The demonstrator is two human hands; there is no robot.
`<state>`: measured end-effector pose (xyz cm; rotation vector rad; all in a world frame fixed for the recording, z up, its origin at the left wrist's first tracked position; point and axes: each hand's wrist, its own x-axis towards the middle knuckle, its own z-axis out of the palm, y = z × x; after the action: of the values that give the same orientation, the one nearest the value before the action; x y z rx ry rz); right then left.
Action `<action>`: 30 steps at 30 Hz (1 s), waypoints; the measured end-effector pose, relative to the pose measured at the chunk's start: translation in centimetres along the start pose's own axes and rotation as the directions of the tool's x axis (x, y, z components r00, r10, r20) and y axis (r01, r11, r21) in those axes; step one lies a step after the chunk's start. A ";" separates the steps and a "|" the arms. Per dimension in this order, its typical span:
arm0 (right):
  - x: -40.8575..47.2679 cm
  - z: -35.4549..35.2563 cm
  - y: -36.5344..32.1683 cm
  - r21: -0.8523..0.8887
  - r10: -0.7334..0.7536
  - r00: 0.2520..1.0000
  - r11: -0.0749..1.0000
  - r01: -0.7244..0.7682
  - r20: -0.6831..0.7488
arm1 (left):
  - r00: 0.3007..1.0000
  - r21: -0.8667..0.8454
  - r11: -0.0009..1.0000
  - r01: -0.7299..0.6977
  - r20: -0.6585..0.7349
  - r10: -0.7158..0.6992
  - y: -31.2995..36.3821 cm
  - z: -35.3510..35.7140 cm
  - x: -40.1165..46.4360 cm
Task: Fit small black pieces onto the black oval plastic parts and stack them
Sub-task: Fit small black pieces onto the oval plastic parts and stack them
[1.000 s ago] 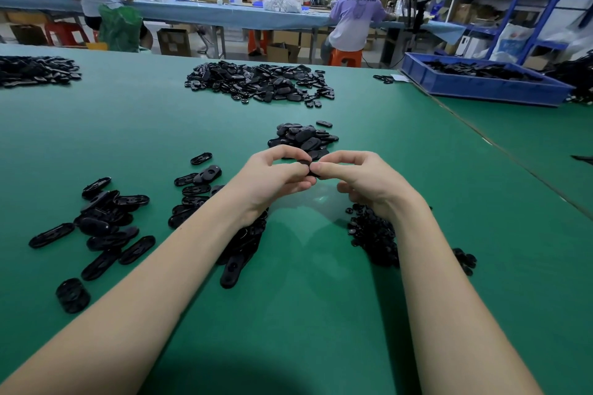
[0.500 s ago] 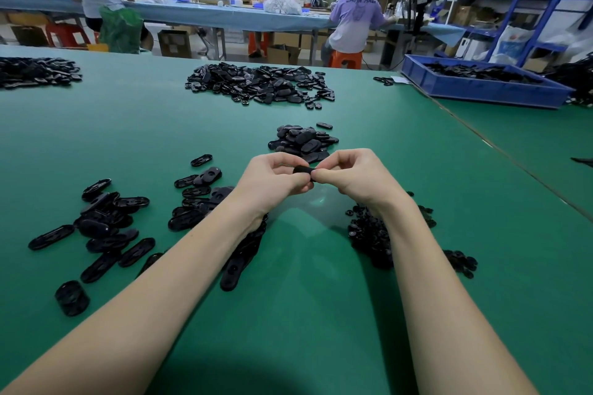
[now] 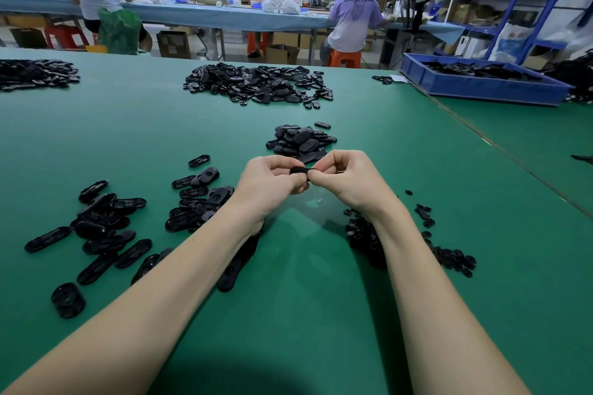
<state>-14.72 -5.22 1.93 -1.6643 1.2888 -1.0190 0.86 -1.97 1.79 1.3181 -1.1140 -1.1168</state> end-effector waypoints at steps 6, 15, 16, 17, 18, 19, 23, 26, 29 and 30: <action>-0.1 -0.4 -0.3 0.115 -0.015 1.000 0.993 0.016 -0.006 | 0.994 -0.006 0.996 -0.089 0.066 0.089 0.9 -0.7 0.0; -0.3 -2.4 -0.3 0.053 0.173 0.983 0.983 -0.177 0.064 | 0.899 0.680 0.613 -0.403 0.169 0.403 0.0 -3.0 1.6; -0.4 -2.6 -0.2 0.036 0.189 0.980 0.981 -0.191 0.059 | 0.899 0.714 0.582 -0.390 0.157 0.410 0.0 -3.0 2.0; -0.4 -2.7 -0.1 0.024 0.199 0.978 0.979 -0.201 0.056 | 0.897 0.746 0.550 -0.376 0.144 0.418 0.2 -2.7 2.6; -0.5 -2.9 0.1 0.010 0.205 0.977 0.978 -0.206 0.058 | 0.895 0.777 0.516 -0.361 0.134 0.425 0.4 -2.3 3.3; -0.5 -3.0 0.1 -0.007 0.208 0.976 0.978 -0.208 0.065 | 0.892 0.806 0.479 -0.348 0.128 0.434 0.8 -1.7 4.1; -0.8 -3.1 0.1 -0.068 0.217 0.964 0.976 -0.208 0.154 | 0.858 0.908 0.219 -0.358 0.228 0.460 2.6 1.8 8.0; -0.8 -3.1 0.1 -0.070 0.207 0.961 0.978 -0.197 0.183 | 0.863 0.933 0.048 -0.357 0.310 0.400 2.8 4.6 10.2; -0.7 -3.3 0.2 -0.052 0.203 0.963 0.979 -0.197 0.179 | 0.884 0.947 0.017 -0.319 0.291 0.367 2.3 6.1 11.5; -0.7 -3.4 0.3 -0.046 0.204 0.962 0.979 -0.199 0.180 | 0.893 0.951 0.028 -0.306 0.277 0.355 2.0 6.3 11.8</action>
<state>-18.04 -4.89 2.86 -1.5704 1.3222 -0.7126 -3.78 -14.57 3.17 1.8497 -2.2018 0.2956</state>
